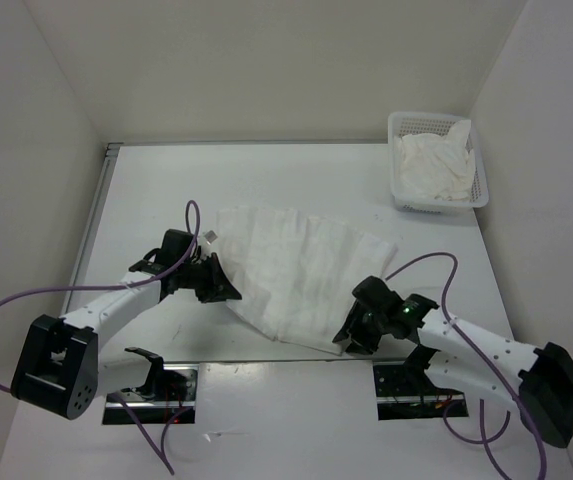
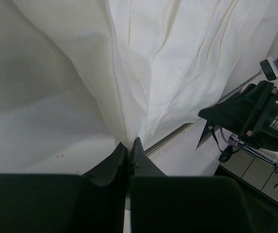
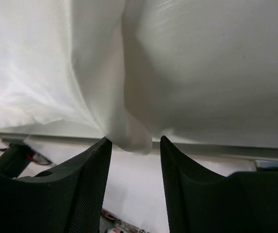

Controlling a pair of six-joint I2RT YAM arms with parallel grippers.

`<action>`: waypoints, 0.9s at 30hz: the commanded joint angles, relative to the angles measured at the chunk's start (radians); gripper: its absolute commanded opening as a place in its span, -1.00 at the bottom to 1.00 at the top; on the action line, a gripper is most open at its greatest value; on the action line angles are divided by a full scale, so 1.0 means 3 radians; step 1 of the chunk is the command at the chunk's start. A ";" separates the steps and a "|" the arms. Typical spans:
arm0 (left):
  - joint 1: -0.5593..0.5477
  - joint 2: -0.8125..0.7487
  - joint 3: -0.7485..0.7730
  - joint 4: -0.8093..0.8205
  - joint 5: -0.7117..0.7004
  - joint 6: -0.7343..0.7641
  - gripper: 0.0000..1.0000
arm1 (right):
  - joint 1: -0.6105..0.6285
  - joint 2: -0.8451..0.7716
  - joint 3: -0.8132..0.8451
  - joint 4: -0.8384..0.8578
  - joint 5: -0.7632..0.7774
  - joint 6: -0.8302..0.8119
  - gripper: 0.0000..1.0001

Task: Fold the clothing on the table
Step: Fold the skirt

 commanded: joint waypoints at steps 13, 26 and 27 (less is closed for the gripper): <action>-0.0015 0.0137 -0.0104 0.0118 0.0091 0.0123 -1.00 | 0.0206 0.0633 0.0343 0.0174 0.0203 -0.0303 -1.00; -0.0152 -0.0298 -0.0028 -0.0792 0.0475 0.0144 -1.00 | 0.0277 -0.0498 0.0491 -0.1033 -0.0405 0.0044 -1.00; -0.0153 -0.0348 -0.0068 -0.0839 0.0475 0.0114 -1.00 | 0.0308 -0.0498 0.0522 -0.1084 -0.0406 0.0044 -1.00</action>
